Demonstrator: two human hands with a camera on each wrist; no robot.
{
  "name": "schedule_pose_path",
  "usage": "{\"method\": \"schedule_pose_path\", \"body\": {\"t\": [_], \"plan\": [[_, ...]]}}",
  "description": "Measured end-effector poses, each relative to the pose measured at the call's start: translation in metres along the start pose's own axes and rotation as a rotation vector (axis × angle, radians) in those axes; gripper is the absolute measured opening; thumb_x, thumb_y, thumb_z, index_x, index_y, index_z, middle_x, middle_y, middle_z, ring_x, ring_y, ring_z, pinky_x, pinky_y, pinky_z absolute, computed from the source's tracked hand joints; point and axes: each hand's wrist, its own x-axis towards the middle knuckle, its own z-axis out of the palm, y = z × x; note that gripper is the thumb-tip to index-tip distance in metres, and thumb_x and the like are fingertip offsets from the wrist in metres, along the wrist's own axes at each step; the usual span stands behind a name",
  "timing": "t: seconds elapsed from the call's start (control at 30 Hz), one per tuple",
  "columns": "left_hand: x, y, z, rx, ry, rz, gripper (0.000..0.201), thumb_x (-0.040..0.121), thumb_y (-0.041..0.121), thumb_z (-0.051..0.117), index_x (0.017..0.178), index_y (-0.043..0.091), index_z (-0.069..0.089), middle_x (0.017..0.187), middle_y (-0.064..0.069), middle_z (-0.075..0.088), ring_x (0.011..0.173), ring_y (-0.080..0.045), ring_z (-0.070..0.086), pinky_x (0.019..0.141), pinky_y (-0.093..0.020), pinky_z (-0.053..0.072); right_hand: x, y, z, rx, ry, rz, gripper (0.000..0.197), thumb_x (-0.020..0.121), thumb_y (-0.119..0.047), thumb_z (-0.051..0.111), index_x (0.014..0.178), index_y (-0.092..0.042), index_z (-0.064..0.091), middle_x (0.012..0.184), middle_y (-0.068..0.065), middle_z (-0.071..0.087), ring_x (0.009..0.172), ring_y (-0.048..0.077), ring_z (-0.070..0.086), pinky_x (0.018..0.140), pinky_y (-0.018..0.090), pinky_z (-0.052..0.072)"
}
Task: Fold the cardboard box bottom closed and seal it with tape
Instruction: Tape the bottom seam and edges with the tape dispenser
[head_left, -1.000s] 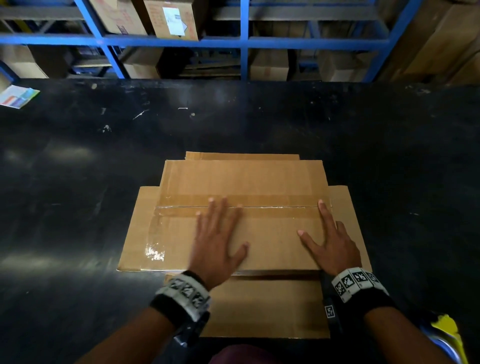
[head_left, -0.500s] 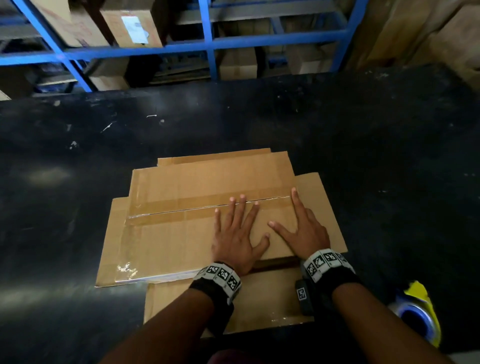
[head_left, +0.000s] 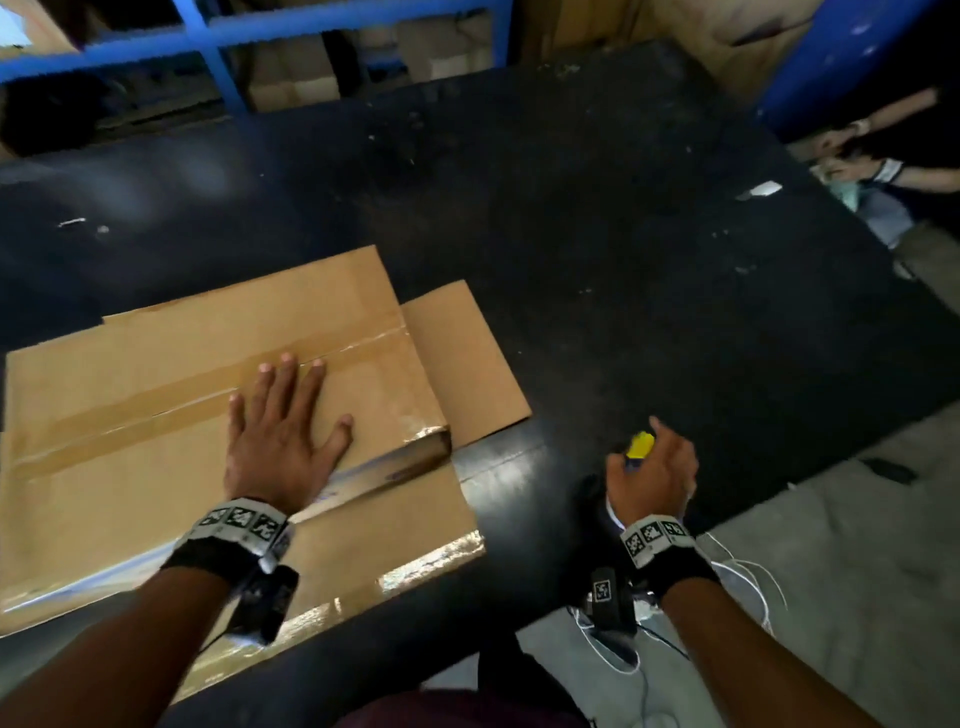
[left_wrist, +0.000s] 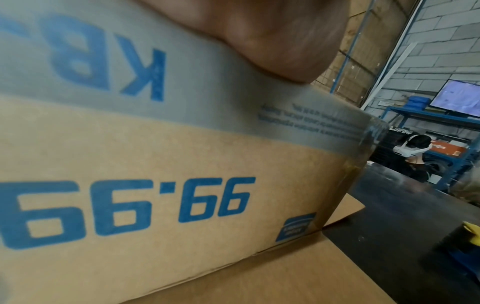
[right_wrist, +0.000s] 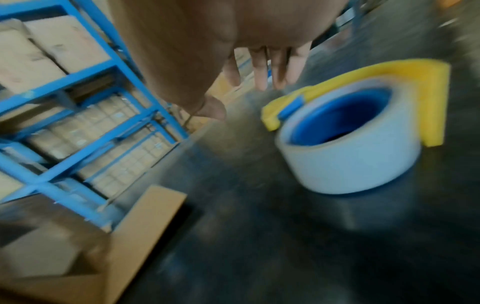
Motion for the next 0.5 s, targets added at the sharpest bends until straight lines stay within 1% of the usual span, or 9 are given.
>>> {"method": "schedule_pose_path", "body": {"t": [0.07,0.13,0.17,0.2,0.27,0.3,0.33,0.4,0.5], "plan": [[0.000,0.000,0.001,0.003,0.004,0.005,0.079,0.096,0.071,0.021,0.164,0.034,0.013,0.173,-0.004,0.015,0.160,-0.029,0.011,0.126,-0.056,0.012,0.003,0.031,-0.007,-0.127,-0.044,0.104,0.082,0.067,-0.029,0.076,0.142,-0.012,0.047,0.132,0.021,0.051,0.120,0.044,0.048,0.092,0.056,0.043],[0.000,0.000,0.001,0.001,0.008,0.012,0.078,0.096,0.071,0.020,0.165,0.034,0.013,0.173,-0.004,0.015,0.160,-0.029,0.010,0.125,-0.056,0.010,0.009,0.054,-0.008,-0.251,-0.212,0.180,0.093,0.067,-0.027,0.081,0.149,-0.011,0.039,0.141,0.021,0.045,0.126,0.044,0.045,0.096,0.057,0.041],[-0.001,0.000,0.001,0.000,0.009,0.015,0.078,0.096,0.071,0.020,0.165,0.034,0.013,0.173,-0.004,0.015,0.160,-0.029,0.009,0.125,-0.055,0.009,0.013,0.063,-0.007,-0.290,-0.302,0.206,0.093,0.070,-0.028,0.080,0.150,-0.011,0.038,0.143,0.021,0.044,0.128,0.043,0.044,0.099,0.055,0.040],[0.000,0.000,0.001,0.002,0.012,0.018,0.078,0.096,0.071,0.020,0.165,0.034,0.012,0.173,-0.005,0.014,0.160,-0.028,0.008,0.125,-0.054,0.009,0.016,0.071,-0.005,-0.305,-0.363,0.209,0.084,0.073,-0.028,0.079,0.147,-0.010,0.042,0.141,0.021,0.045,0.127,0.043,0.044,0.101,0.053,0.041],[0.000,-0.001,0.001,0.015,0.025,0.026,0.078,0.097,0.071,0.020,0.165,0.033,0.013,0.173,-0.006,0.015,0.160,-0.027,0.008,0.124,-0.052,0.009,0.021,0.082,0.000,-0.295,-0.388,0.159,0.051,0.077,-0.021,0.073,0.124,-0.006,0.060,0.128,0.023,0.053,0.118,0.043,0.050,0.097,0.048,0.045],[0.000,-0.001,0.002,0.020,0.030,0.028,0.078,0.097,0.070,0.021,0.165,0.032,0.014,0.173,-0.007,0.015,0.159,-0.028,0.010,0.123,-0.052,0.010,0.022,0.083,0.002,-0.276,-0.375,0.131,0.037,0.078,-0.018,0.070,0.111,-0.005,0.063,0.120,0.023,0.056,0.112,0.043,0.054,0.093,0.046,0.047],[-0.001,-0.002,0.003,0.023,0.034,0.027,0.078,0.097,0.069,0.022,0.165,0.030,0.016,0.173,-0.008,0.016,0.159,-0.031,0.012,0.123,-0.054,0.012,0.023,0.082,0.004,-0.241,-0.364,0.105,0.027,0.078,-0.015,0.068,0.103,-0.004,0.063,0.114,0.023,0.058,0.107,0.044,0.057,0.088,0.046,0.049],[-0.001,-0.002,0.003,0.025,0.037,0.021,0.079,0.097,0.068,0.023,0.164,0.027,0.019,0.172,-0.008,0.017,0.159,-0.033,0.013,0.123,-0.057,0.013,0.024,0.075,0.007,-0.167,-0.366,0.052,0.021,0.078,-0.014,0.067,0.096,-0.005,0.060,0.105,0.022,0.059,0.098,0.043,0.060,0.081,0.046,0.049],[-0.003,0.000,0.003,0.030,0.025,0.021,0.078,0.098,0.067,0.022,0.165,0.027,0.018,0.173,-0.007,0.015,0.159,-0.032,0.012,0.124,-0.058,0.012,0.024,0.054,0.010,-0.058,-0.397,0.004,0.019,0.081,-0.018,0.066,0.095,-0.009,0.057,0.099,0.019,0.062,0.094,0.040,0.062,0.077,0.042,0.048]]}}
